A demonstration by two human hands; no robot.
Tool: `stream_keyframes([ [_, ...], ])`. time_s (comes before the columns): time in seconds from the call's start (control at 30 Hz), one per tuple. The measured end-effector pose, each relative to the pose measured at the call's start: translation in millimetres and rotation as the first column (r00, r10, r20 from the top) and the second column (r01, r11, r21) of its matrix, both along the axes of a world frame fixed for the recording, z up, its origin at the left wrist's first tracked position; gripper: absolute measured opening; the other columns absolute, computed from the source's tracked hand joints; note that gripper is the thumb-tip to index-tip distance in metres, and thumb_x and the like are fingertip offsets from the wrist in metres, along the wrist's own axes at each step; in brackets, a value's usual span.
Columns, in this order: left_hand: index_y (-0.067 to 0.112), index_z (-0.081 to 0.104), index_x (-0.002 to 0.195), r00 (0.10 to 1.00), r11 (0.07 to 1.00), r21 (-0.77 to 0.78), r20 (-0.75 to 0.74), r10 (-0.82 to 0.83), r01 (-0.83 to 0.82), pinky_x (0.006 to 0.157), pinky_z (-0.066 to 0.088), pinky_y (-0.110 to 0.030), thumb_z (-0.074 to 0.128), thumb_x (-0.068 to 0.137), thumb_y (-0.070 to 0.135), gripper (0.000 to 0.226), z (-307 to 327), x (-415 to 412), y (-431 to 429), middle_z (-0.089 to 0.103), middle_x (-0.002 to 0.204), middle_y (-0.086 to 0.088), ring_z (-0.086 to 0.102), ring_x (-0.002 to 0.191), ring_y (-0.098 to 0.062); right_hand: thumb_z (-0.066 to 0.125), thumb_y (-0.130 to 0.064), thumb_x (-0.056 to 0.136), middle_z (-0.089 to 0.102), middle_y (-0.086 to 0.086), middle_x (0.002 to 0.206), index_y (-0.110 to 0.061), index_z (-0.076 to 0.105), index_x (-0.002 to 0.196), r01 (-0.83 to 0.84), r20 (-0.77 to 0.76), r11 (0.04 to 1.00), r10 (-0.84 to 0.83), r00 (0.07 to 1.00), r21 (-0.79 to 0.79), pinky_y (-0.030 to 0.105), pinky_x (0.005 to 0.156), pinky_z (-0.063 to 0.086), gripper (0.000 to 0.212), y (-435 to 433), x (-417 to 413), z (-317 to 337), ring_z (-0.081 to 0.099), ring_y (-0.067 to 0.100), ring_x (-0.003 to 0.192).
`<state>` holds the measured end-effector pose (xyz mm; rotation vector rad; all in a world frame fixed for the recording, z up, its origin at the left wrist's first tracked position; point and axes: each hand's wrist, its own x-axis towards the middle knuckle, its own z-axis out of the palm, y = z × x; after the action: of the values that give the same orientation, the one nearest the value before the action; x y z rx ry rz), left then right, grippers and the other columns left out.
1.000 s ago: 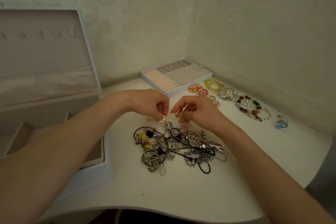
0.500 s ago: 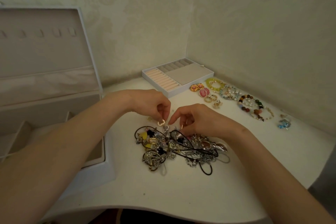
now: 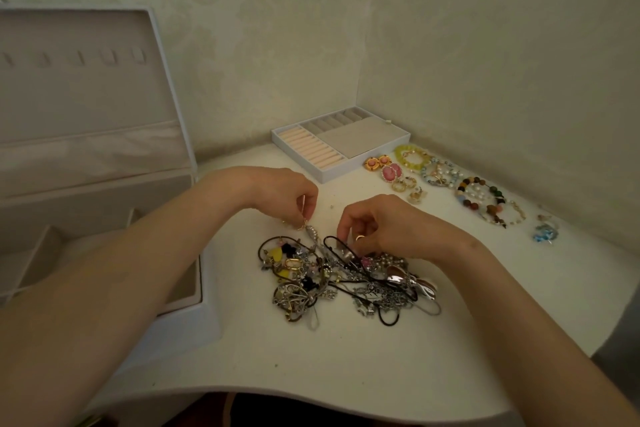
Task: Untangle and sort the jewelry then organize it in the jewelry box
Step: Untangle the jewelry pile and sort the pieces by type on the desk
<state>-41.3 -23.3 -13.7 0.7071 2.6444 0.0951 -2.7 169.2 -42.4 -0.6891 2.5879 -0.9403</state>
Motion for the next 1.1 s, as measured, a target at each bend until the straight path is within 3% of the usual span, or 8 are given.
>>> stream_keyframes([
  [0.17,0.025,0.055,0.089,1.0,1.0,-0.016,0.02,0.005,-0.004,0.068,0.038,-0.022,0.062,0.087,0.018,0.01,-0.8,-0.9,-1.4,0.051,0.082,0.013,0.046,0.073,-0.003,0.074,-0.004,0.077,0.056,-0.004,0.067,-0.021,0.071,0.089,0.004,0.001,1.0,-0.004,1.0,0.006,0.027,0.063,0.045,0.021,0.9,1.0,1.1,0.05,0.006,0.059],
  [0.3,0.024,0.055,0.096,1.0,0.999,0.042,0.007,-0.001,0.0,0.064,0.037,-0.015,0.061,0.087,0.016,0.013,1.4,0.3,0.0,0.052,0.087,0.015,0.047,0.076,-0.002,0.08,-0.009,0.073,0.05,-0.006,0.067,-0.023,0.068,0.079,0.055,-0.061,0.988,-0.065,0.996,-0.147,0.018,0.058,0.037,0.02,2.2,3.8,7.5,0.043,-0.002,0.052],
  [0.37,0.025,0.055,0.094,1.0,0.993,0.118,0.009,-0.02,0.019,0.064,0.039,-0.015,0.063,0.086,0.014,0.015,6.1,3.8,2.4,0.053,0.089,0.014,0.049,0.078,-0.002,0.081,-0.01,0.072,0.05,-0.01,0.062,-0.02,0.07,0.077,-0.013,-0.018,0.982,0.01,1.0,-0.186,0.011,0.054,0.032,0.016,2.5,8.4,12.9,0.043,-0.002,0.05],
  [0.47,0.025,0.054,0.085,0.989,0.977,0.2,0.112,-0.093,0.069,0.072,0.043,-0.023,0.071,0.081,0.021,0.018,14.5,15.2,9.4,0.06,0.09,0.002,0.052,0.081,-0.01,0.08,-0.011,0.073,0.051,-0.018,0.054,-0.016,0.072,0.083,-0.17,0.032,0.981,0.173,0.984,-0.093,0.009,0.054,0.032,0.014,-1.6,16.1,15.1,0.045,-0.001,0.052],
  [0.57,0.025,0.051,0.083,0.97,0.989,0.083,0.201,-0.14,0.125,0.071,0.04,-0.023,0.077,0.075,0.032,0.028,15.0,25.6,15.0,0.055,0.091,0.002,0.048,0.078,-0.009,0.081,-0.014,0.073,0.052,-0.018,0.057,-0.018,0.072,0.088,-0.202,0.026,0.979,0.202,0.979,-0.016,0.011,0.056,0.032,0.018,-4.1,16.8,11.6,0.046,-0.001,0.055],
  [0.73,0.03,0.047,0.086,0.979,0.983,-0.083,0.135,-0.151,0.163,0.076,0.043,-0.028,0.078,0.073,0.035,0.034,10.8,29.6,9.2,0.049,0.095,0.003,0.049,0.088,-0.014,0.08,-0.019,0.073,0.052,-0.011,0.063,-0.023,0.071,0.087,-0.206,0.013,0.978,0.206,0.978,0.038,0.013,0.057,0.032,0.017,-2.4,15.6,10.7,0.045,0.0,0.055],
  [0.97,0.028,0.047,0.095,0.984,0.992,-0.045,0.142,-0.108,0.116,0.076,0.041,-0.024,0.076,0.077,0.026,0.035,15.5,26.7,-17.2,0.045,0.091,0.011,0.045,0.086,-0.01,0.08,-0.021,0.074,0.05,-0.013,0.062,-0.024,0.071,0.088,-0.196,0.017,0.979,0.195,0.981,0.062,0.015,0.057,0.034,0.017,-1.3,14.3,10.6,0.045,0.0,0.056],
  [1.1,0.027,0.051,0.094,0.99,0.995,-0.037,0.112,-0.083,0.088,0.072,0.039,-0.022,0.075,0.077,0.03,0.03,13.7,21.9,-25.6,0.049,0.09,0.01,0.044,0.078,-0.005,0.079,-0.02,0.075,0.047,-0.017,0.055,-0.027,0.071,0.087,-0.136,-0.02,0.99,0.135,0.991,-0.029,0.013,0.055,0.032,0.017,-0.8,12.3,10.1,0.043,0.0,0.053],
])
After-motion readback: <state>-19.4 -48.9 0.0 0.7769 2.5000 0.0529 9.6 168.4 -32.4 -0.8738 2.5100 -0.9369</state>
